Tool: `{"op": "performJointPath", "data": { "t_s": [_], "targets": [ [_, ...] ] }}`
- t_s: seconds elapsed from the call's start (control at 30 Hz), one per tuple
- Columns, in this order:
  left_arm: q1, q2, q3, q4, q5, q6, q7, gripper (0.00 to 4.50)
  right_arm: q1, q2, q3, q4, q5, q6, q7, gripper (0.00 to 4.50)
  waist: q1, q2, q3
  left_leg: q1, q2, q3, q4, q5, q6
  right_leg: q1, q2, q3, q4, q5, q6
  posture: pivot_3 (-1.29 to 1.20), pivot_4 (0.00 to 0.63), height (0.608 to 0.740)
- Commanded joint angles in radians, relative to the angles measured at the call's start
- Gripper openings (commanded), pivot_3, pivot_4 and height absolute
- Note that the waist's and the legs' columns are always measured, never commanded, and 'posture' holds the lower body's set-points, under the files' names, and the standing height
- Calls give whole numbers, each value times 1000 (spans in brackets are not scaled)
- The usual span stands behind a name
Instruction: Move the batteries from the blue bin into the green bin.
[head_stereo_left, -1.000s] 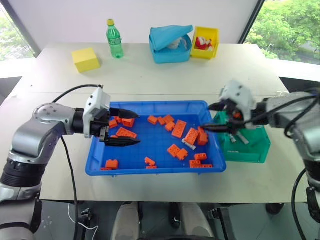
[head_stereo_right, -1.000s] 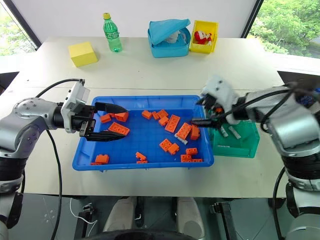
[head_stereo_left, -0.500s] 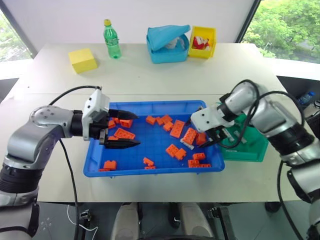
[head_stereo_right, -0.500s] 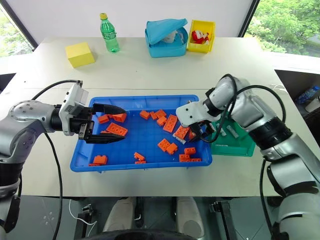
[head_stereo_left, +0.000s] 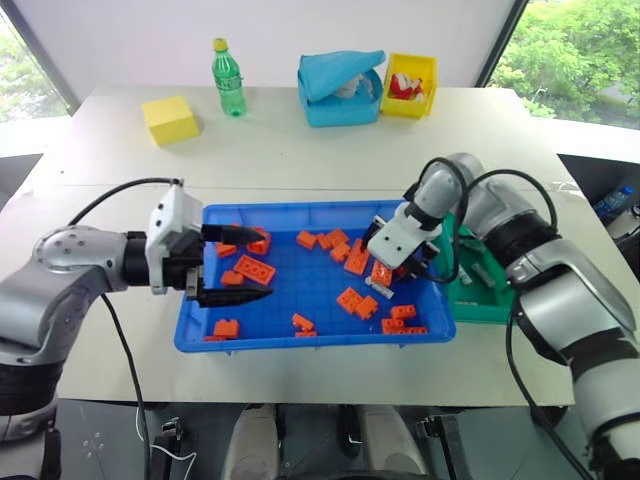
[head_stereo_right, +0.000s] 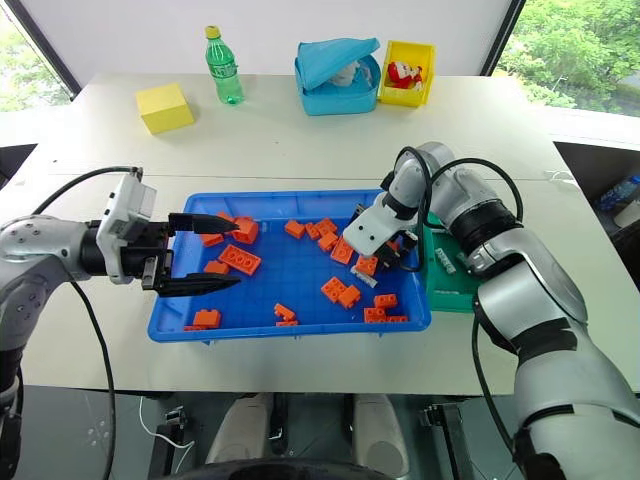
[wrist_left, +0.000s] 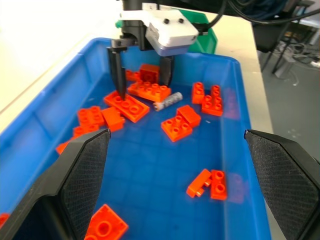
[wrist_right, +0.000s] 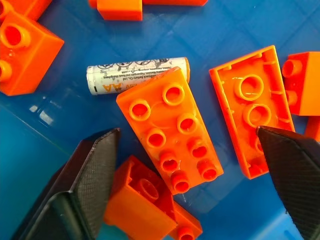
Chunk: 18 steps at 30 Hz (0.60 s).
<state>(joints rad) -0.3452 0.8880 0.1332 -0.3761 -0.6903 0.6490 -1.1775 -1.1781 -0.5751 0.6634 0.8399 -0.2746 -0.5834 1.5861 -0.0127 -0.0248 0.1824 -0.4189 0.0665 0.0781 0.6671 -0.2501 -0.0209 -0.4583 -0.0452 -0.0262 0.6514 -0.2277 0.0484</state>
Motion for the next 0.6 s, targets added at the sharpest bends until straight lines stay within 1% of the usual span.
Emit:
{"op": "performJointPath", "data": {
  "t_s": [0.03,0.1,0.17,0.23,0.43,0.53,0.6],
  "targets": [
    [1,12,17,-34,-23,-1,1,4500,-9,15,-24,11,25,-4,26,2619,-1,0,0,0,0,0,0,0,0,0,0,0,0,0,0,0,150,736],
    [-6,12,13,-24,-20,-4,-3,4500,-11,26,-33,-25,78,63,28,1560,-1,0,0,1,0,0,0,0,0,0,0,0,1,0,0,0,150,736],
    [-13,12,7,-11,-15,-9,-11,4500,-24,53,-52,-69,130,149,28,1560,-5,0,0,1,0,0,0,0,0,0,0,0,2,0,0,0,150,736],
    [-21,8,-3,1,-9,-16,-19,4500,-41,96,-83,-101,147,213,20,1560,-8,0,0,2,0,0,0,0,0,0,0,0,3,0,0,0,150,736],
    [-74,-18,-52,37,6,-31,-36,4500,-62,278,-130,-152,120,350,-136,1560,-4,1,0,3,0,0,-1,0,-1,0,1,0,6,0,0,0,150,736],
    [-84,-20,-63,45,9,-35,-44,4500,-50,328,-125,-167,94,404,-198,1560,0,1,0,3,0,0,-1,0,-1,0,0,0,6,0,0,0,150,736],
    [-93,-19,-68,58,13,-39,-54,4500,-31,347,-120,-202,89,469,-208,1560,4,0,0,2,0,0,0,0,-1,0,0,0,6,0,0,0,150,736]
  ]
}}
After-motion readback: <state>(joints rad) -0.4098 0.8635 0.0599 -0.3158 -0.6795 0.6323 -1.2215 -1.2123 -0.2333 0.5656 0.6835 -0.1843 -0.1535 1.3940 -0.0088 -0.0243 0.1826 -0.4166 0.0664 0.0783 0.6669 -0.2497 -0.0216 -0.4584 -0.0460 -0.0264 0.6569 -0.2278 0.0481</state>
